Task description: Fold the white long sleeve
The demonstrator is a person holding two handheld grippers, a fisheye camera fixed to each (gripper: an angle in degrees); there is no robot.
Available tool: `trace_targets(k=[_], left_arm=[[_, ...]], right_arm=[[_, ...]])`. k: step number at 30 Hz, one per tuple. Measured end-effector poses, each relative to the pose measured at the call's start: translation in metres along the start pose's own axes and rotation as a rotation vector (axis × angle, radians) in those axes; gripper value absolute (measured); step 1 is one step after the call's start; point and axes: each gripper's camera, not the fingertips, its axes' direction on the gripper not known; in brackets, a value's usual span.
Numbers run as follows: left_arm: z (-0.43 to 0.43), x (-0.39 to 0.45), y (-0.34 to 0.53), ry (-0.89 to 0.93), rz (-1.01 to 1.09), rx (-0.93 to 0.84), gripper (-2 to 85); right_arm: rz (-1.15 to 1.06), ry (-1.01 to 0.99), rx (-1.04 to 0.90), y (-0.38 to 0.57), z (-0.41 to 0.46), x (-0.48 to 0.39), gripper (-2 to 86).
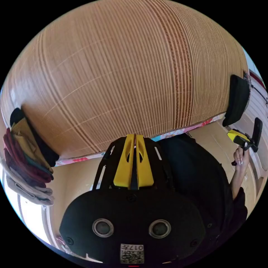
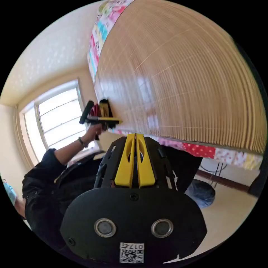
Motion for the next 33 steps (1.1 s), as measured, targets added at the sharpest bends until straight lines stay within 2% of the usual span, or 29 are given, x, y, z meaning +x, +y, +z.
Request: trace_targets(k=[1, 2, 3, 6, 7, 10, 12, 14, 16, 19, 21, 22, 23, 27, 28, 30, 32, 33], left_arm=[[-0.007, -0.029, 0.028, 0.014, -0.041, 0.045, -0.5], [-0.012, -0.056, 0.059, 0.050, -0.086, 0.104, -0.5], [-0.014, -0.068, 0.074, 0.078, -0.106, 0.139, -0.4], [-0.026, -0.119, 0.159, 0.241, -0.157, 0.403, -0.1], [-0.032, -0.136, 0.199, 0.278, -0.205, 0.543, 0.3], [-0.049, -0.165, 0.300, 0.320, -0.275, 0.866, 3.3], [-0.060, -0.180, 0.353, 0.265, -0.337, 1.018, 6.8], [-0.071, -0.207, 0.404, 0.164, -0.501, 1.157, 10.1], [-0.077, -0.233, 0.422, 0.128, -0.583, 1.197, 11.7], [-0.073, -0.280, 0.412, 0.106, -0.642, 1.103, 12.3], [-0.056, -0.305, 0.385, 0.157, -0.577, 0.971, 12.0], [-0.039, -0.318, 0.364, 0.176, -0.547, 0.850, 11.3], [-0.024, -0.325, 0.357, 0.148, -0.527, 0.816, 9.2], [-0.006, -0.346, 0.382, 0.290, -0.508, 0.859, 5.4], [-0.005, -0.353, 0.399, 0.376, -0.477, 0.922, 4.9], [-0.013, -0.359, 0.433, 0.491, -0.282, 1.094, 4.7], [-0.036, -0.359, 0.485, 0.572, 0.081, 1.310, 4.5], [-0.044, -0.358, 0.496, 0.599, 0.176, 1.340, 4.5]], right_arm=[[0.000, 0.159, -0.229, -0.022, 0.022, -0.018, 0.4], [0.013, 0.265, -0.326, -0.030, 0.033, -0.025, 0.4], [0.049, 0.505, -0.477, -0.041, 0.049, -0.036, 0.4], [0.173, 0.963, -0.577, -0.062, 0.061, -0.062, 0.5], [0.175, 1.005, -0.541, -0.070, 0.063, -0.083, 0.5], [0.117, 0.988, -0.431, -0.082, 0.078, -0.135, 0.5], [0.011, 1.000, -0.370, -0.089, 0.116, -0.189, 0.4], [-0.082, 0.989, -0.358, -0.093, 0.158, -0.223, 0.4], [-0.180, 0.941, -0.336, -0.098, 0.202, -0.254, 0.4], [-0.338, 0.780, -0.326, -0.103, 0.276, -0.294, 0.4], [-0.368, 0.697, -0.342, -0.105, 0.302, -0.303, 0.4], [-0.373, 0.673, -0.345, -0.105, 0.309, -0.304, 0.4], [-0.375, 0.630, -0.341, -0.105, 0.317, -0.306, 0.5], [-0.366, 0.543, -0.198, -0.083, 0.315, -0.308, 0.6], [-0.374, 0.534, -0.165, -0.076, 0.312, -0.309, 0.6], [-0.410, 0.495, -0.046, -0.043, 0.303, -0.310, 0.9], [-0.445, 0.443, 0.018, -0.017, 0.301, -0.310, 1.3], [-0.465, 0.399, 0.063, 0.000, 0.300, -0.310, 1.7]])
